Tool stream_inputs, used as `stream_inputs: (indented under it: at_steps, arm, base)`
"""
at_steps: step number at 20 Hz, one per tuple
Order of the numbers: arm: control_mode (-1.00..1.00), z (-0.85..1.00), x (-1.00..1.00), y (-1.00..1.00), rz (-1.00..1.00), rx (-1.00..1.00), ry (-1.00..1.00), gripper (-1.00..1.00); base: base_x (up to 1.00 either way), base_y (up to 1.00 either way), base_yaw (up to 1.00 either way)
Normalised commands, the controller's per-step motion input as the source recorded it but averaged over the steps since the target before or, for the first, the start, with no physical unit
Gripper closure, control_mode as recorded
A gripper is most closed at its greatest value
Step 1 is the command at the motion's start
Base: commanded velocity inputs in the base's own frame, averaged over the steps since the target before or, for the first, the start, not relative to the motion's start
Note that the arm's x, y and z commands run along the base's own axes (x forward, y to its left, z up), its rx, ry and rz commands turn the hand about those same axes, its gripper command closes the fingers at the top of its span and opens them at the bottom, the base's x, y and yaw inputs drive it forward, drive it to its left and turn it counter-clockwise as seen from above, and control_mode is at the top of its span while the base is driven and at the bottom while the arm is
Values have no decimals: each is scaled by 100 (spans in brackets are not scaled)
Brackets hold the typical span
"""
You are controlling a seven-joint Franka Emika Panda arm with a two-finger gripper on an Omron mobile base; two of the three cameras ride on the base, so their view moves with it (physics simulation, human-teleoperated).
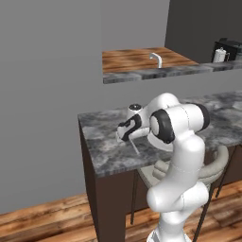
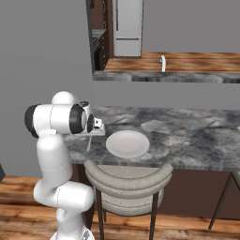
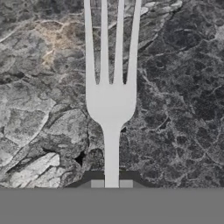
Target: Take the fork and place it on the left side of the plate. Then take the spoon and place it on the right side of the plate. Make sure they're directly next to the plate.
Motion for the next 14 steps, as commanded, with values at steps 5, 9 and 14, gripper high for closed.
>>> stream_inputs:
  at_steps: [5, 9, 14]
  arm:
    - [-100, -29, 17, 0, -3, 0, 0, 100]
    - [-100, -26, 21, 0, -3, 0, 0, 100]
    - [-100, -31, 11, 0, -3, 0, 0, 100]
  base:
    - [0, 0, 0]
    - [0, 0, 0]
    - [0, 0, 0]
